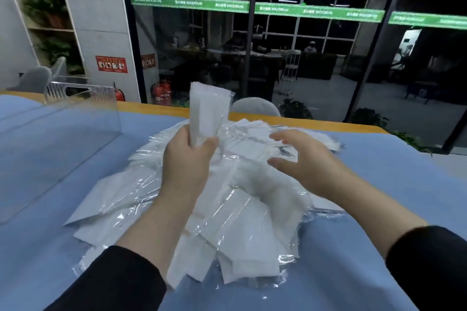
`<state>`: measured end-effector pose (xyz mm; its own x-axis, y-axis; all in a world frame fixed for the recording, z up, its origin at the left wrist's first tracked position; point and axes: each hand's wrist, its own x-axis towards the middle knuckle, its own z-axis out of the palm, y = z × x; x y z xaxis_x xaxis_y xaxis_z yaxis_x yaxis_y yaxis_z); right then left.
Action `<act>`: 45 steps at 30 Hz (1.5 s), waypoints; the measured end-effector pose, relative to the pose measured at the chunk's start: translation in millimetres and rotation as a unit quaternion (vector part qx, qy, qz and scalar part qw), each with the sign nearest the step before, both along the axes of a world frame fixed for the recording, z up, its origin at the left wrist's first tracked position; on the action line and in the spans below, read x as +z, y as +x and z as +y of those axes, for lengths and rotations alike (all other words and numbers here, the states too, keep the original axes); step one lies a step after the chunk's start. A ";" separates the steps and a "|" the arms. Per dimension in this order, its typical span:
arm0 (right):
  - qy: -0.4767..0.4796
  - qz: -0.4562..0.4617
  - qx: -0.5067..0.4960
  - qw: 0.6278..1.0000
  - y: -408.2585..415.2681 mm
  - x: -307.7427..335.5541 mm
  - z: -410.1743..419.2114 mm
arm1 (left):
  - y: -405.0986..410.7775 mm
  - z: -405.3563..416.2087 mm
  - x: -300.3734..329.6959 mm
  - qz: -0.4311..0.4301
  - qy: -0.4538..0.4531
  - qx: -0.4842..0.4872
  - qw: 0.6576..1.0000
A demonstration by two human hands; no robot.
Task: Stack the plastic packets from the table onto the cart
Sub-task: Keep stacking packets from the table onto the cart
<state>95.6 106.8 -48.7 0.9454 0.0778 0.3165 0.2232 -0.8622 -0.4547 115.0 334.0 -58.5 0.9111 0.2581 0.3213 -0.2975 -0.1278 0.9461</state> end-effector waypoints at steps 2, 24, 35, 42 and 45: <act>-0.016 0.021 0.005 1.000 25.0 1.7 11.2 | 6.8 5.5 -4.3 -0.014 0.015 0.035 0.999; -0.167 0.144 -0.067 0.973 118.0 -12.5 76.7 | 15.2 14.2 -9.9 -0.004 0.066 0.044 0.997; -0.140 0.109 -0.071 0.982 103.9 -14.6 47.6 | 12.4 12.5 -6.3 0.007 0.051 0.032 0.998; -0.124 0.205 -0.016 0.971 101.1 -7.4 38.8 | 12.0 11.7 -6.2 0.012 0.051 0.028 0.998; -0.105 0.166 -0.040 0.980 100.1 -7.8 36.1 | 11.8 11.6 -6.8 0.014 0.052 0.024 0.998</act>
